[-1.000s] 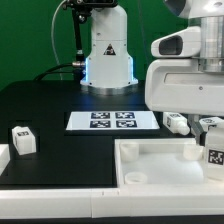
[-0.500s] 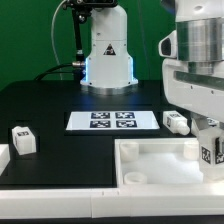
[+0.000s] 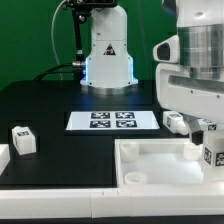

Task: Assemble square table

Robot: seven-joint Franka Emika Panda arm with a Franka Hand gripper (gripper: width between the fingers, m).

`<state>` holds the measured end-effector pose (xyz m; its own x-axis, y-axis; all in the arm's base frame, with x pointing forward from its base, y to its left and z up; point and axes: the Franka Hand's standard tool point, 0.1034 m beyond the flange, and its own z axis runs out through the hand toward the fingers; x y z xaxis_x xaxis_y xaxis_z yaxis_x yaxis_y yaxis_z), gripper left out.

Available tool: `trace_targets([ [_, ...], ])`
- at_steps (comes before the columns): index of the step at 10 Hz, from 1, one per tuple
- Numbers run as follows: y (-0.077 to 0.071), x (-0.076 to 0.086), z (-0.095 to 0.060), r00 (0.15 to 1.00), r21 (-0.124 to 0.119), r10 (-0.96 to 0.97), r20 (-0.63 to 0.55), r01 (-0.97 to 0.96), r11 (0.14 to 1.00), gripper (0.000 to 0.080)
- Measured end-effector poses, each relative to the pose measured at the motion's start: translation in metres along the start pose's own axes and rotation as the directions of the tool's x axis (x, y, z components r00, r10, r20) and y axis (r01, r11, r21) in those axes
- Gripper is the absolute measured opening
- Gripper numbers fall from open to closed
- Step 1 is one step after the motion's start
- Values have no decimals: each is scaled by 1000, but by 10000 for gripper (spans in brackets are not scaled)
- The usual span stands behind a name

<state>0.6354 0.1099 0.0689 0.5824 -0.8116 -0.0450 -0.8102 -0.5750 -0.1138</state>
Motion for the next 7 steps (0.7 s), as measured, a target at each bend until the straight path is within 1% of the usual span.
trace_targets([
  [1, 0, 1, 0, 996, 5, -86, -8, 86, 996, 620],
  [2, 0, 2, 0, 989, 4, -146, -9, 146, 989, 641],
  [4, 1, 3, 0, 968, 2, -252, -10, 252, 968, 647],
  [5, 0, 3, 0, 920, -11, -392, -19, 391, 920, 649],
  [6, -2, 2, -1, 806, -31, -591, -31, 590, 807, 649],
  [7, -2, 4, -1, 710, -36, -704, -26, 703, 710, 649],
])
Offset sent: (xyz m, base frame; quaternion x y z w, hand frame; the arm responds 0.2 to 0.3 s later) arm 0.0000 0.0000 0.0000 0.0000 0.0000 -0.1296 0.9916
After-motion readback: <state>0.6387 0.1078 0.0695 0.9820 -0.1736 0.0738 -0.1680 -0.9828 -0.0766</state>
